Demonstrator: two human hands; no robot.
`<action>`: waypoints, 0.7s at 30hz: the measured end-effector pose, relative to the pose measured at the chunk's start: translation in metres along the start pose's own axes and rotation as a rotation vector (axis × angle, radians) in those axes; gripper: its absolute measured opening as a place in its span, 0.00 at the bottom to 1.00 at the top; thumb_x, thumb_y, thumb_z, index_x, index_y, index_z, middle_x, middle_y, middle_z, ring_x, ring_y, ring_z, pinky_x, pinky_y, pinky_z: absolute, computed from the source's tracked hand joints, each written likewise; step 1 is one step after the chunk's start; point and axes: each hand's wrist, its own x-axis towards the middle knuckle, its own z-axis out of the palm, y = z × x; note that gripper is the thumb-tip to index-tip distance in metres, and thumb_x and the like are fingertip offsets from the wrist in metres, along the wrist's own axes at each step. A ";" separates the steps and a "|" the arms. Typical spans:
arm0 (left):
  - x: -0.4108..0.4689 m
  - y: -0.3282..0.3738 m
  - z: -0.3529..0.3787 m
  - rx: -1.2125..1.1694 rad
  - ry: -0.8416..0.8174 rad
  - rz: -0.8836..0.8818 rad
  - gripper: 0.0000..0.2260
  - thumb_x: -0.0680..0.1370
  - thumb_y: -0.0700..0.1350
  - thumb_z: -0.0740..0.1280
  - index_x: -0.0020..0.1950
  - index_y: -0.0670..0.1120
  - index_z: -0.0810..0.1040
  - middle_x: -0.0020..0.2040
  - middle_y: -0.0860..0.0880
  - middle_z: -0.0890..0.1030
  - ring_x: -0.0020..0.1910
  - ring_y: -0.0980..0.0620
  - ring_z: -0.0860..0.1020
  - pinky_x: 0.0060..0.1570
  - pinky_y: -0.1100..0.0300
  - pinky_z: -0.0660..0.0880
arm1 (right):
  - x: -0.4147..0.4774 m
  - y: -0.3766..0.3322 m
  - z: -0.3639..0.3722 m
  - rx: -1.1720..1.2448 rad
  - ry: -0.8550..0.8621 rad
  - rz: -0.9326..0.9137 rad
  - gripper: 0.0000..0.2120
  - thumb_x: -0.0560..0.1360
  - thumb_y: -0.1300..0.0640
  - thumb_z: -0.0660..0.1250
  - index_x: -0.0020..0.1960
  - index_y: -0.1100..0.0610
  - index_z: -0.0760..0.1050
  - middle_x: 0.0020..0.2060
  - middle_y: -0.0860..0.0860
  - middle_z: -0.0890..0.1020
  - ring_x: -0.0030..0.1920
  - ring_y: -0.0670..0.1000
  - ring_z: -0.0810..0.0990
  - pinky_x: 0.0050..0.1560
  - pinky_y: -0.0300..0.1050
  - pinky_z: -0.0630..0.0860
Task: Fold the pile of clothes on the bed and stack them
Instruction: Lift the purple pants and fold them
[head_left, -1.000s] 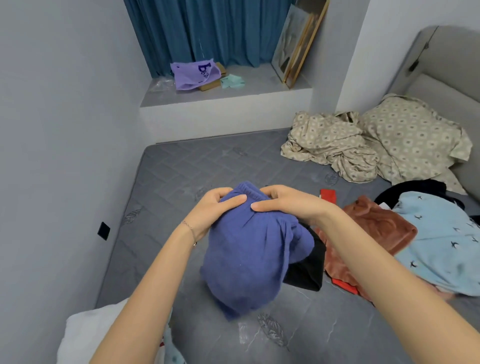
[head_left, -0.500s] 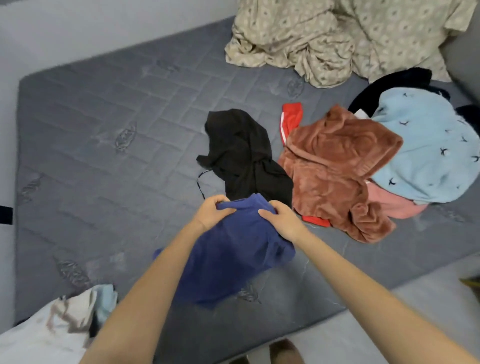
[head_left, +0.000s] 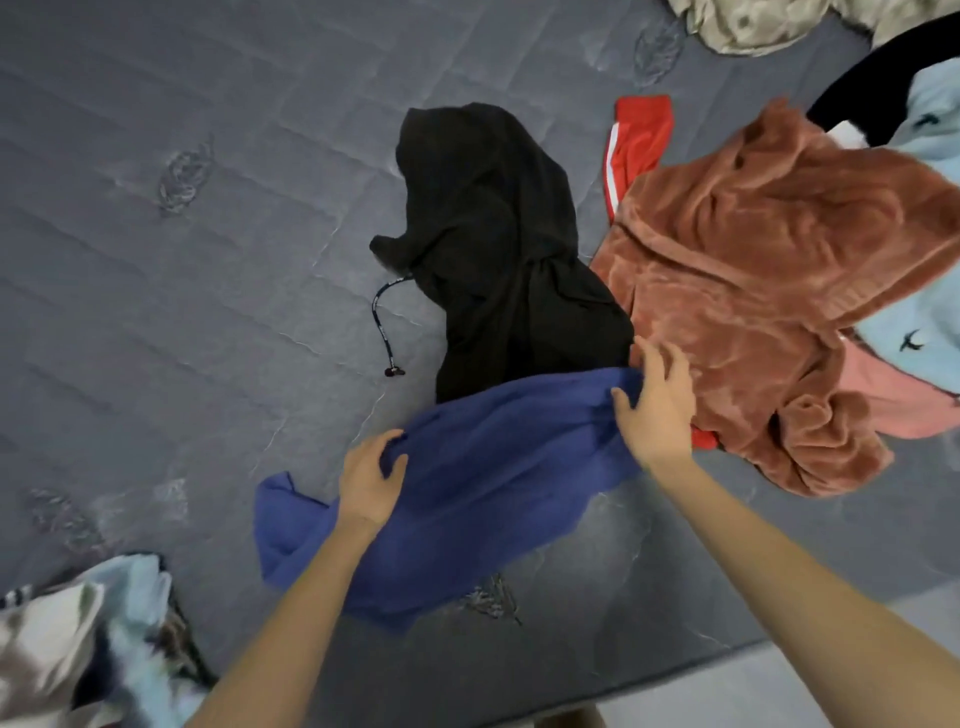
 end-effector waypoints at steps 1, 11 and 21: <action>-0.002 -0.013 -0.004 0.054 0.015 0.010 0.13 0.76 0.36 0.67 0.61 0.39 0.77 0.59 0.40 0.79 0.58 0.40 0.75 0.60 0.52 0.68 | -0.005 -0.005 0.007 0.013 0.018 -0.103 0.30 0.72 0.65 0.69 0.72 0.58 0.66 0.72 0.61 0.63 0.71 0.62 0.63 0.70 0.56 0.63; -0.020 -0.136 -0.059 0.296 0.000 -0.077 0.18 0.76 0.37 0.66 0.67 0.44 0.75 0.69 0.40 0.70 0.68 0.38 0.68 0.65 0.43 0.65 | -0.045 -0.084 0.132 -0.101 -0.347 -0.682 0.25 0.73 0.61 0.70 0.70 0.57 0.71 0.68 0.57 0.72 0.73 0.61 0.63 0.73 0.55 0.50; -0.038 -0.178 -0.074 0.487 -0.042 0.053 0.07 0.75 0.48 0.66 0.48 0.48 0.81 0.42 0.46 0.83 0.43 0.41 0.80 0.45 0.51 0.69 | -0.059 -0.141 0.201 -0.274 -0.395 -0.576 0.22 0.82 0.48 0.57 0.73 0.55 0.66 0.68 0.54 0.72 0.68 0.56 0.67 0.72 0.49 0.53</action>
